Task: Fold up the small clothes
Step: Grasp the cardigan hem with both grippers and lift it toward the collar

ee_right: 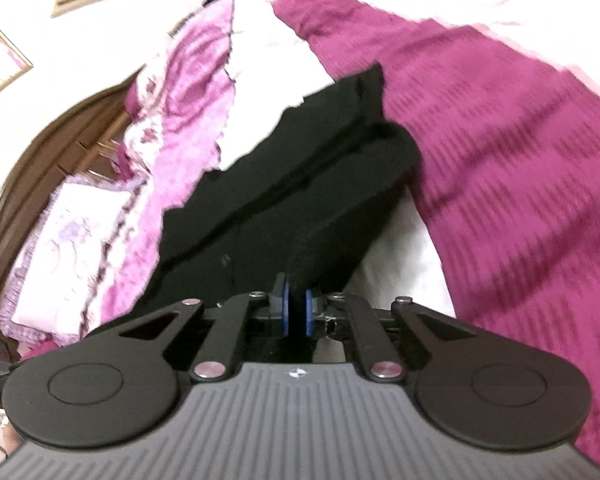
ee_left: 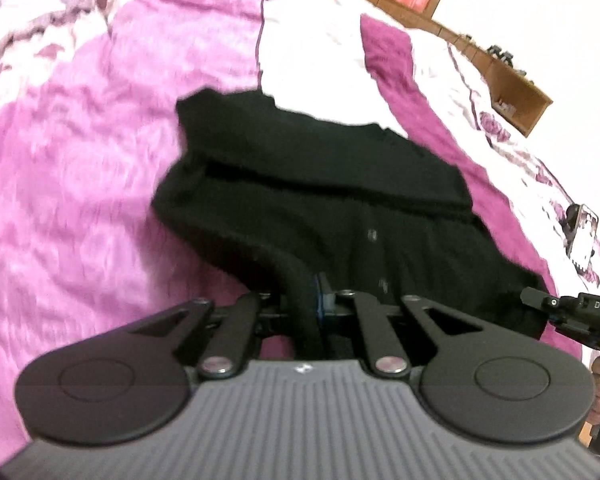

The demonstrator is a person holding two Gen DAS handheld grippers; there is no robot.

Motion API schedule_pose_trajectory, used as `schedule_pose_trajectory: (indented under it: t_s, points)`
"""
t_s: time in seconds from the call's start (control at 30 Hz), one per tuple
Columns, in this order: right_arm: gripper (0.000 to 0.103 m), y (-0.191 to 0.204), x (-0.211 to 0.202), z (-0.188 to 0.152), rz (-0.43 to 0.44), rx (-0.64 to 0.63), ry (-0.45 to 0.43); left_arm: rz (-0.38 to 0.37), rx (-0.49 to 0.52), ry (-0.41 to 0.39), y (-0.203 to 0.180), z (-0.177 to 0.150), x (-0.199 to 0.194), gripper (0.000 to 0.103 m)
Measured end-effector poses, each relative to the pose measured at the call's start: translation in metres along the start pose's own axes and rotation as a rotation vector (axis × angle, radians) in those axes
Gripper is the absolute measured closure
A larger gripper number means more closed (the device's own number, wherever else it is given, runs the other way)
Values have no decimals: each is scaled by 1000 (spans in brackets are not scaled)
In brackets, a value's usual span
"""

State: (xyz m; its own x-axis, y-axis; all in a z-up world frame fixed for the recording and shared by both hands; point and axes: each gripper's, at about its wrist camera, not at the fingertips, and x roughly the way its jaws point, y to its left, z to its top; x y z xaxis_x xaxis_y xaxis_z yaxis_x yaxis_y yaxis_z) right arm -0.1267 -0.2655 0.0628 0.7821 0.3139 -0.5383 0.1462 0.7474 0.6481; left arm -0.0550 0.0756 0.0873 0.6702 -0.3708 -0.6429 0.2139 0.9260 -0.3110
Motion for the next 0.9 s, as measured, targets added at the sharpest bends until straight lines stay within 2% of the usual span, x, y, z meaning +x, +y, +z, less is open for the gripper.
schedule_pose_trajectory:
  t_s: [0.27,0.5,0.67,0.9]
  points:
    - [96,5,10,34,19,-10,-86,30,21,-90,-3,37,16,93]
    - [96,3,37,61,7,-1,-129,73,22,-111,0,56,42,93]
    - [96,-5,66,73,-20,27,-134,102,26,-86,5,59,67,93]
    - [96,-23,102,73,-91,54,-90,143,-3,-8,23,51,102,93]
